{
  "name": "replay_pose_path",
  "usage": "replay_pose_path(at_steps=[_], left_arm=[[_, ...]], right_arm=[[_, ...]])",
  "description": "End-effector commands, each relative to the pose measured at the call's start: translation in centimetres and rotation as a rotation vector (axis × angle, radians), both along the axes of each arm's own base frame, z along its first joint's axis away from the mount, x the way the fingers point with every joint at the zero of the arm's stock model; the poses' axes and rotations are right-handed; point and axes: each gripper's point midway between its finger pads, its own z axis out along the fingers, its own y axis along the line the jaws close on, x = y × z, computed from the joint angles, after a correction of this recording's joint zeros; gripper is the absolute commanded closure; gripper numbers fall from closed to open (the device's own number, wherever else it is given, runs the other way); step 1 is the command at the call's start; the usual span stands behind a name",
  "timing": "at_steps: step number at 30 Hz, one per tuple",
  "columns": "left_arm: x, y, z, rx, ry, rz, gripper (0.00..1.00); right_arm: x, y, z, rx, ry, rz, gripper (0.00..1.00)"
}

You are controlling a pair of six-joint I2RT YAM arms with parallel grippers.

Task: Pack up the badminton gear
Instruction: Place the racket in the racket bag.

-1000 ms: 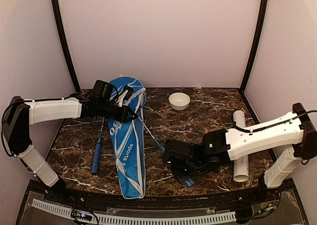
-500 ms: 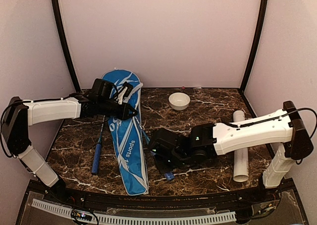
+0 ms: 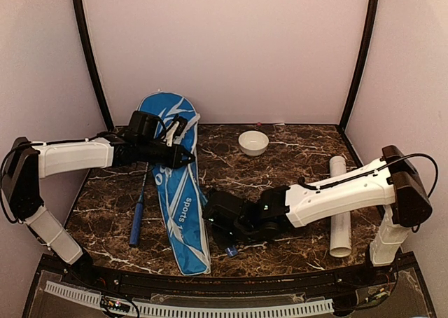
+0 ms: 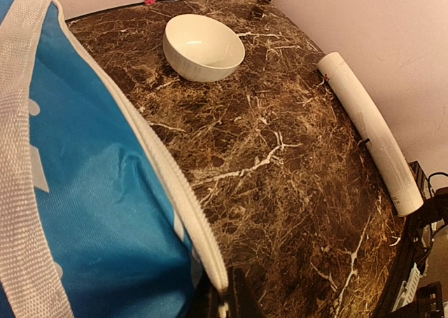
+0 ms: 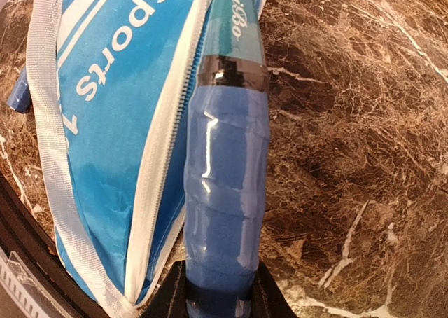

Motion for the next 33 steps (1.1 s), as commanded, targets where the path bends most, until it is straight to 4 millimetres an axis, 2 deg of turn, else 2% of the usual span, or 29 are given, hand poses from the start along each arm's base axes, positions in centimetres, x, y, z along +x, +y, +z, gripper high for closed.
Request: replay_pose_path(at_steps=[1, 4, 7, 8, 12, 15, 18, 22, 25, 31, 33], left_arm=[[-3.5, -3.3, 0.6, -0.097, 0.063, -0.177, 1.00], [-4.3, -4.7, 0.2, -0.087, 0.077, -0.187, 1.00], [-4.8, -5.8, 0.1, -0.099, 0.085, -0.174, 1.00], [-5.4, -6.5, 0.0, -0.111, 0.086, -0.177, 1.00], [-6.5, -9.9, -0.3, -0.184, 0.092, -0.194, 1.00], [-7.2, -12.2, -1.0, -0.229, 0.098, -0.213, 1.00], [-7.3, -13.2, -2.2, -0.250, 0.127, -0.210, 1.00], [-7.4, -12.6, -4.0, -0.206, 0.135, -0.189, 1.00], [-7.1, -11.2, -5.5, -0.123, 0.124, -0.143, 1.00], [-5.5, -7.9, -8.8, 0.089, 0.108, 0.005, 1.00], [-5.2, -7.4, -9.3, 0.122, 0.112, 0.029, 0.95]], right_arm=[[2.0, 4.0, 8.1, 0.245, -0.180, 0.049, 1.00], [1.4, 1.8, 6.6, 0.175, -0.128, 0.021, 1.00], [0.5, -1.6, 5.4, 0.142, -0.064, -0.031, 1.00], [0.0, -2.8, 4.2, 0.115, -0.034, -0.043, 1.00], [-1.3, -7.6, 3.5, 0.042, 0.036, -0.105, 1.00], [-1.5, -9.9, 2.6, 0.038, 0.044, -0.155, 1.00], [-1.1, -9.8, 2.6, 0.102, 0.023, -0.178, 1.00], [-0.2, -8.2, 2.7, 0.163, -0.005, -0.196, 1.00], [0.1, -7.2, 1.7, 0.135, -0.001, -0.220, 1.00], [0.1, -7.0, -1.6, 0.013, 0.033, -0.244, 1.00], [-0.1, -6.7, -1.8, 0.009, 0.044, -0.239, 1.00]])
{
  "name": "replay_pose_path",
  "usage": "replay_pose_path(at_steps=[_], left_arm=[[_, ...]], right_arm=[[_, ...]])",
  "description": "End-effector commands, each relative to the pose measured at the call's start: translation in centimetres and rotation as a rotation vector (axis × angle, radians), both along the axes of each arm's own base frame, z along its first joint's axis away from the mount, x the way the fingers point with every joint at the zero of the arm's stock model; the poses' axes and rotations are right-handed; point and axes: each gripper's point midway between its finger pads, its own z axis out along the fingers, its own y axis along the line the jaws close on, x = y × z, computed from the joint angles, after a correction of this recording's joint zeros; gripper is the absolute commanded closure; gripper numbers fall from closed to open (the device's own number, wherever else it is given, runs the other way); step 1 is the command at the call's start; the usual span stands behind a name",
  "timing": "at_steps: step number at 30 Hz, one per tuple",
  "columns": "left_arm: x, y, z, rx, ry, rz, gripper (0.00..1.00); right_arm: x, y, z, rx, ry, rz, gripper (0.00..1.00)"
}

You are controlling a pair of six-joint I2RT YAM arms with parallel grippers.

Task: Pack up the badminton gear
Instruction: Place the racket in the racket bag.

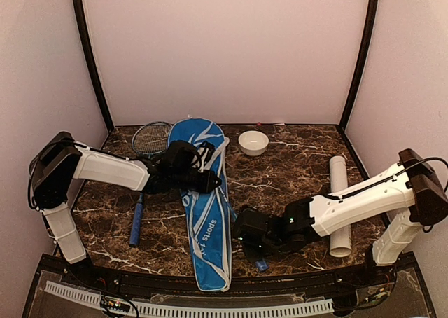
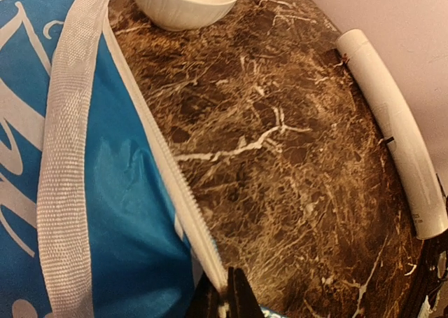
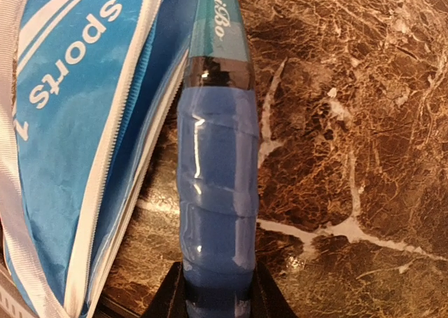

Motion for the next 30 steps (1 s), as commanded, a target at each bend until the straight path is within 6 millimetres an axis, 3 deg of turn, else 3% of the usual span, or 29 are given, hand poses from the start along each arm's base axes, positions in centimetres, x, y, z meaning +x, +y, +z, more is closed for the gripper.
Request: replay_pose_path(at_steps=[1, 7, 10, 15, 19, 25, 30], left_arm=[[-2.9, 0.8, -2.0, 0.141, 0.056, -0.036, 0.91], [-3.2, 1.3, -0.5, 0.164, 0.038, 0.020, 0.59], [-4.4, 1.3, -0.5, 0.188, 0.055, 0.028, 0.52], [-6.7, 2.0, -2.1, 0.298, 0.085, 0.055, 0.50], [-7.7, 1.8, -3.5, 0.307, 0.119, 0.060, 0.63], [-7.6, 0.7, -4.3, 0.337, 0.105, 0.064, 0.62], [-7.1, 2.9, -6.7, 0.489, 0.112, 0.149, 0.62]], right_arm=[[2.5, 2.2, 2.1, 0.109, -0.077, -0.106, 1.00], [2.6, 2.7, 2.3, 0.114, -0.078, -0.104, 1.00], [2.6, 3.1, 2.3, 0.114, -0.077, -0.097, 1.00], [2.7, 3.3, 2.3, 0.117, -0.083, -0.090, 1.00], [2.8, 3.6, 2.4, 0.124, -0.091, -0.085, 1.00], [2.8, 4.0, 2.3, 0.130, -0.088, -0.069, 1.00], [2.8, 4.2, 2.5, 0.139, -0.091, -0.069, 1.00]])
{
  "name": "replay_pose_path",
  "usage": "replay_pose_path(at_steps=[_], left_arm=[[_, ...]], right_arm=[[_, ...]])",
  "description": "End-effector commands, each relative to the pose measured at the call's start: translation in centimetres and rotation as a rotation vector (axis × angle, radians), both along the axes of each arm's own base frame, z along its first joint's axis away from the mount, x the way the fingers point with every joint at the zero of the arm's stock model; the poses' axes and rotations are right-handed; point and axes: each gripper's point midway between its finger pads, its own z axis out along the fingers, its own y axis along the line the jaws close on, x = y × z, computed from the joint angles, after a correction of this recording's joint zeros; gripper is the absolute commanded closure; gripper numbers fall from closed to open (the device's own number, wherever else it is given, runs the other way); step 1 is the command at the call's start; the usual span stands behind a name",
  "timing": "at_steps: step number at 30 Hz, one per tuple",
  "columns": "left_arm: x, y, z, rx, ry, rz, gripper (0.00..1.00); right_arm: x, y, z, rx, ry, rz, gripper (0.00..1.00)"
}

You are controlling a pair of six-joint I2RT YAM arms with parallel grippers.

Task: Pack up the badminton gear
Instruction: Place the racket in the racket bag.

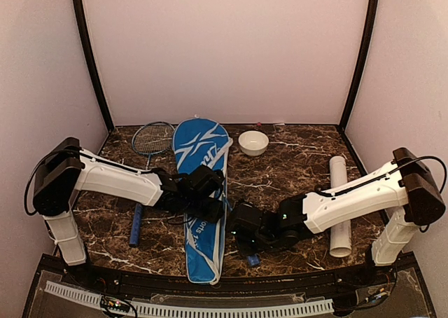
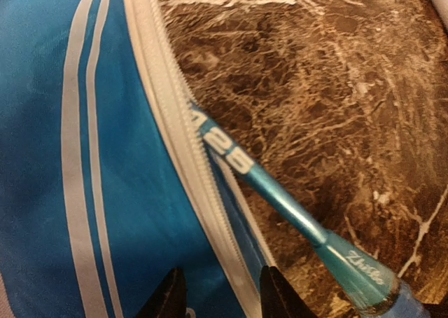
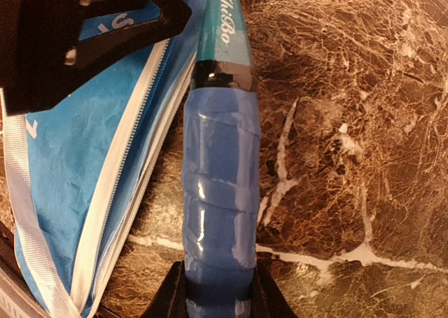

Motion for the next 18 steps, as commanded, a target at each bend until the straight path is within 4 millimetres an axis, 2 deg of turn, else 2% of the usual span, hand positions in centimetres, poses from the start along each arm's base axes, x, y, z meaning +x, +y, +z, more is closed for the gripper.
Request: replay_pose_path(at_steps=[1, 8, 15, 16, 18], left_arm=[[0.3, 2.4, -1.6, 0.155, -0.005, 0.079, 0.62], [0.5, 2.4, -2.3, 0.217, -0.033, 0.095, 0.63], [-0.4, 3.2, -4.6, 0.243, 0.020, 0.115, 0.64], [-0.5, 3.2, -4.8, 0.239, 0.026, 0.116, 0.66], [-0.7, 3.5, -5.1, 0.239, 0.033, 0.127, 0.76]], right_arm=[[1.6, 2.3, 2.3, 0.093, -0.087, -0.017, 1.00], [1.7, 2.4, 2.4, 0.103, -0.091, -0.022, 1.00], [2.0, 2.3, 2.8, 0.110, -0.114, -0.029, 1.00], [2.1, 2.3, 2.8, 0.113, -0.119, -0.030, 1.00], [2.2, 2.6, 2.8, 0.121, -0.123, -0.031, 1.00]])
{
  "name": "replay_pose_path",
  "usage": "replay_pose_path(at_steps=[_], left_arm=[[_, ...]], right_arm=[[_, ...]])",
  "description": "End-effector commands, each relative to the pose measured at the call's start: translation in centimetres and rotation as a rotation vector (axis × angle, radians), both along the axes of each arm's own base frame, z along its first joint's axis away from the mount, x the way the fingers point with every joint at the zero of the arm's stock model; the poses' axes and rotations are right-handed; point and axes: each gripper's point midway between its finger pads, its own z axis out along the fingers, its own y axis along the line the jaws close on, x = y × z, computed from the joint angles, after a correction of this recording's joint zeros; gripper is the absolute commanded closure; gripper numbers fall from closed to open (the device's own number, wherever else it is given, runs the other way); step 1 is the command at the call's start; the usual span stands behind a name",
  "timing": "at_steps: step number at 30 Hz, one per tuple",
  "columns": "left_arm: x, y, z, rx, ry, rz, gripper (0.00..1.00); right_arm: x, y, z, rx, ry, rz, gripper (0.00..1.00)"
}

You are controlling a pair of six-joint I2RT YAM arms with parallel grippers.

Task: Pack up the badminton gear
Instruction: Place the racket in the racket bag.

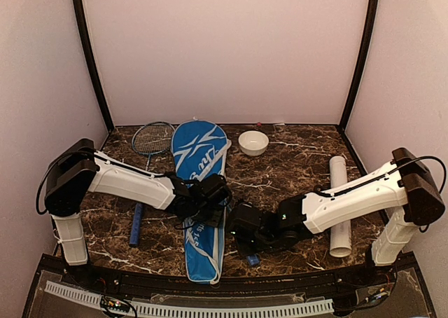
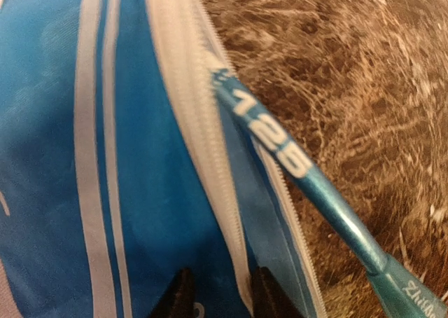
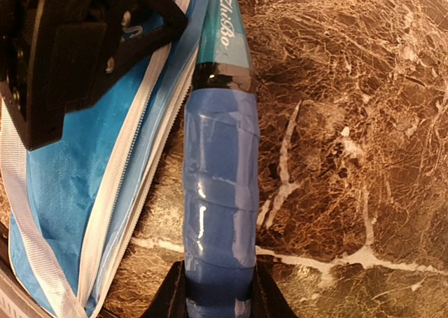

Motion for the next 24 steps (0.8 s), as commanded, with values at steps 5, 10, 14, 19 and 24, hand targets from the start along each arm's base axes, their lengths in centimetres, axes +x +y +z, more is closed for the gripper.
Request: replay_pose_path(at_steps=[5, 10, 14, 19, 24], left_arm=[[-1.4, 2.0, -1.8, 0.031, 0.060, 0.041, 0.93], [-1.6, 1.5, 0.3, -0.056, 0.025, 0.011, 1.00], [-1.7, 0.5, 3.0, -0.163, -0.015, -0.037, 1.00], [-1.7, 0.4, 3.6, -0.191, -0.020, -0.040, 1.00], [-1.9, 0.8, 2.7, -0.185, 0.006, -0.020, 1.00]], right_arm=[[2.1, 3.8, 2.4, 0.124, -0.105, -0.019, 1.00], [2.0, 4.5, 1.9, 0.138, -0.084, -0.018, 1.00], [1.8, 4.7, 1.6, 0.150, -0.065, -0.017, 0.99], [1.4, 4.9, 1.0, 0.194, -0.016, 0.000, 0.79], [0.9, 4.9, 0.2, 0.226, 0.038, 0.028, 0.69]])
